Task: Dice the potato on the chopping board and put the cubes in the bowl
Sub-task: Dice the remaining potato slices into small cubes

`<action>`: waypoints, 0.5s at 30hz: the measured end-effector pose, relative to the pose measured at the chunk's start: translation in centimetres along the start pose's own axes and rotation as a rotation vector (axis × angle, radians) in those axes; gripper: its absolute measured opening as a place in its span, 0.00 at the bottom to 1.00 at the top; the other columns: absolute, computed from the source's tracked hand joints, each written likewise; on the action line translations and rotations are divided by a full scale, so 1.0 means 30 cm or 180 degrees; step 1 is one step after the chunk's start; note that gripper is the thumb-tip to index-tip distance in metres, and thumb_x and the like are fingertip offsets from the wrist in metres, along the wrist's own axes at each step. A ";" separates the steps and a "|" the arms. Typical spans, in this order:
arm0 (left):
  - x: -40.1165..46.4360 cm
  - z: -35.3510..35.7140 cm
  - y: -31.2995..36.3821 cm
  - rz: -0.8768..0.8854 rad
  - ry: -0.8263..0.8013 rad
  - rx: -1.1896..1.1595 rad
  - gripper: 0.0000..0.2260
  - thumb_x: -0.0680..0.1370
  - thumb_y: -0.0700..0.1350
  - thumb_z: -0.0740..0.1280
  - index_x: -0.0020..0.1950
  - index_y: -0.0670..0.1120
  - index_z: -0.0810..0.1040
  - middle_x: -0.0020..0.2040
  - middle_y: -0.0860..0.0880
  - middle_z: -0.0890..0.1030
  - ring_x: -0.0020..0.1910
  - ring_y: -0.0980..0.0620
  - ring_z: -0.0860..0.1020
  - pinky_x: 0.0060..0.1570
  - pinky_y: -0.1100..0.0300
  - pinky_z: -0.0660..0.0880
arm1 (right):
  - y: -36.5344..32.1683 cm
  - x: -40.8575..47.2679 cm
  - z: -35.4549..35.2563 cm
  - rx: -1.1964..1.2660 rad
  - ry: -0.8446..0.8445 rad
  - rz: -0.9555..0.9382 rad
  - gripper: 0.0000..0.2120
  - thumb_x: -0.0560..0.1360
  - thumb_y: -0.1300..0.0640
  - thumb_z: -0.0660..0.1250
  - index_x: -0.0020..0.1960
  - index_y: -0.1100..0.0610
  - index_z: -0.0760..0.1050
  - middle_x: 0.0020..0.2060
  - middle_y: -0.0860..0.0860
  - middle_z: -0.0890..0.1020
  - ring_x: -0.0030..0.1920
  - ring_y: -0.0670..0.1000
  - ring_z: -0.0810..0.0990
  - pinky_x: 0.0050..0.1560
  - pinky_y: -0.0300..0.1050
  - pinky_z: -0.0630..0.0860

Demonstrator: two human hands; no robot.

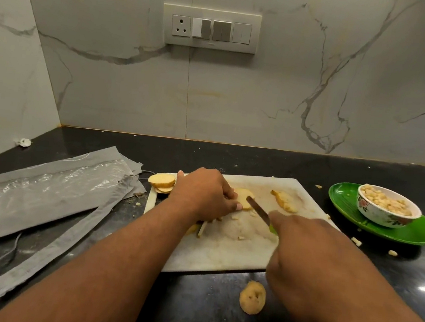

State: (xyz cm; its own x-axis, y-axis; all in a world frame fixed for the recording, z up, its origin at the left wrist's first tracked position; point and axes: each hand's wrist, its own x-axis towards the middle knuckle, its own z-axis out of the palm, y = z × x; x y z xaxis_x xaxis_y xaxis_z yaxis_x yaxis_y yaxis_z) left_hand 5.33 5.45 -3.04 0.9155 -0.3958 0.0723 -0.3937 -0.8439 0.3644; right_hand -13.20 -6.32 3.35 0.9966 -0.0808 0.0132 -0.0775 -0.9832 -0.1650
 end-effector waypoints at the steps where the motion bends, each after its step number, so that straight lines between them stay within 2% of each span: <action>1: -0.003 -0.001 -0.001 -0.0003 -0.0007 0.0003 0.17 0.78 0.65 0.69 0.62 0.61 0.84 0.64 0.59 0.83 0.66 0.54 0.75 0.76 0.30 0.52 | -0.001 0.033 0.012 -0.0033 0.0130 0.0030 0.24 0.79 0.53 0.62 0.74 0.47 0.64 0.65 0.48 0.74 0.59 0.50 0.73 0.56 0.42 0.70; 4: -0.011 -0.007 -0.001 -0.0001 -0.0043 0.0033 0.15 0.80 0.62 0.68 0.63 0.61 0.83 0.66 0.60 0.81 0.69 0.53 0.74 0.77 0.30 0.51 | -0.008 0.159 0.069 -0.0147 0.0328 0.0170 0.22 0.78 0.56 0.63 0.71 0.49 0.70 0.61 0.50 0.78 0.57 0.50 0.76 0.50 0.41 0.71; 8: -0.004 -0.007 0.004 -0.0053 -0.0067 0.0051 0.12 0.81 0.61 0.68 0.61 0.61 0.85 0.63 0.59 0.83 0.66 0.54 0.75 0.76 0.28 0.50 | -0.038 0.236 0.112 -0.0120 0.0283 0.0205 0.20 0.79 0.56 0.63 0.70 0.52 0.71 0.60 0.50 0.79 0.52 0.49 0.76 0.50 0.41 0.74; 12: 0.011 -0.006 0.007 -0.0071 -0.0105 0.0130 0.13 0.80 0.61 0.68 0.62 0.59 0.85 0.62 0.59 0.83 0.65 0.53 0.76 0.75 0.26 0.48 | -0.022 0.160 0.127 0.0025 0.0158 0.0114 0.23 0.78 0.56 0.63 0.72 0.48 0.67 0.62 0.49 0.76 0.55 0.50 0.75 0.50 0.40 0.72; 15: 0.021 -0.006 0.003 -0.0031 -0.0135 0.0155 0.14 0.80 0.62 0.68 0.63 0.60 0.84 0.64 0.60 0.82 0.66 0.53 0.75 0.74 0.25 0.49 | 0.001 0.054 0.117 -0.0010 -0.0153 -0.0021 0.32 0.75 0.52 0.66 0.77 0.49 0.58 0.66 0.49 0.73 0.62 0.51 0.73 0.60 0.44 0.73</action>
State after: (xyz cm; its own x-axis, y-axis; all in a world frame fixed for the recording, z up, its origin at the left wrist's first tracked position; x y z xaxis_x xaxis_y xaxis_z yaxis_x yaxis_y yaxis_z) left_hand 5.90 5.20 -2.79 0.9153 -0.4017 0.0293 -0.3893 -0.8640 0.3192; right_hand -11.50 -5.90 -0.09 0.9972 -0.0663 -0.0331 -0.0708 -0.9842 -0.1620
